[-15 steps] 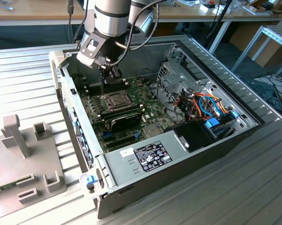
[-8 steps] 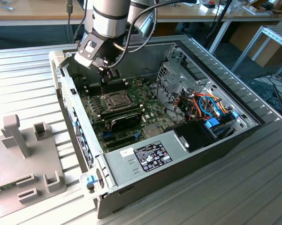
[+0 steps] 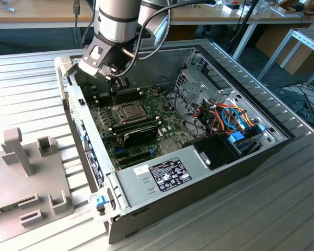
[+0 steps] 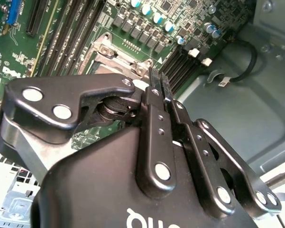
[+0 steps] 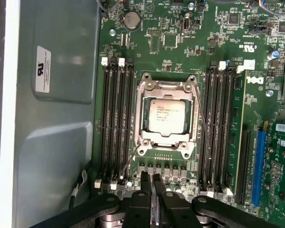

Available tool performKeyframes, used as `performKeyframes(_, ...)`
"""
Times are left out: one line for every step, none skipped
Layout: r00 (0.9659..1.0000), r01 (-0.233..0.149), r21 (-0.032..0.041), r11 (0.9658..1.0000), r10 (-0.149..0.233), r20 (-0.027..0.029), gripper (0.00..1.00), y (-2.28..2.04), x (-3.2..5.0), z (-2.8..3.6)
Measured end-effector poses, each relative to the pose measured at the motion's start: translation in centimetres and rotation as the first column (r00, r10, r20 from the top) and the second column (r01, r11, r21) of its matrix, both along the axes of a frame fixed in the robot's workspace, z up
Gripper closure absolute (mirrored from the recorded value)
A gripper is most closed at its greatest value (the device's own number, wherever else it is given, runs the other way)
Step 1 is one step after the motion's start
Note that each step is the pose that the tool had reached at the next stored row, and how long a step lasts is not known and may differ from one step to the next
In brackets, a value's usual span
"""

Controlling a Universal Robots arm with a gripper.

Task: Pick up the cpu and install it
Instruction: 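Install the first cpu locking lever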

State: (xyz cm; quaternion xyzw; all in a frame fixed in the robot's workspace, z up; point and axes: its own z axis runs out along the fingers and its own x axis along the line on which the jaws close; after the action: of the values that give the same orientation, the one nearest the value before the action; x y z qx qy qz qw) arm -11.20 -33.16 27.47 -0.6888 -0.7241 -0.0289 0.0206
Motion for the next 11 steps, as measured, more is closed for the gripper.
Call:
performKeyframes(1.0,0.0,0.0,1.0,0.0,0.0015,0.84,0.0,-0.19,0.0)
performKeyframes(1.0,0.0,0.0,1.0,0.0,0.0032,0.84,0.0,-0.41,0.0)
performKeyframes(1.0,0.0,0.0001,1.0,0.0,0.0035,0.84,0.01,-0.47,-0.01)
performKeyframes(1.0,0.0,0.0,1.0,0.0,0.0034,0.84,0.0,-0.48,-0.01)
performKeyframes(1.0,0.0,0.0,1.0,0.0,0.0035,0.84,0.0,-0.52,-0.03)
performKeyframes(1.0,0.0,0.0001,1.0,0.0,0.0033,0.84,-0.01,-0.57,-0.06)
performKeyframes(1.0,0.0,0.0004,1.0,0.0,0.0032,0.84,0.0,-0.62,-0.1)
performKeyframes(1.0,0.0,0.001,1.0,0.0,0.0032,0.84,0.0,-0.65,-0.14)
performKeyframes(1.0,0.0,0.0047,1.0,0.0,0.0033,0.84,0.0,-0.75,-0.21)
performKeyframes(1.0,0.0,0.0118,0.9999,0.0,0.0034,0.84,0.0,-0.85,-0.26)
performKeyframes(1.0,0.0,0.0169,0.9999,0.0,0.0034,0.84,0.0,-0.89,-0.28)
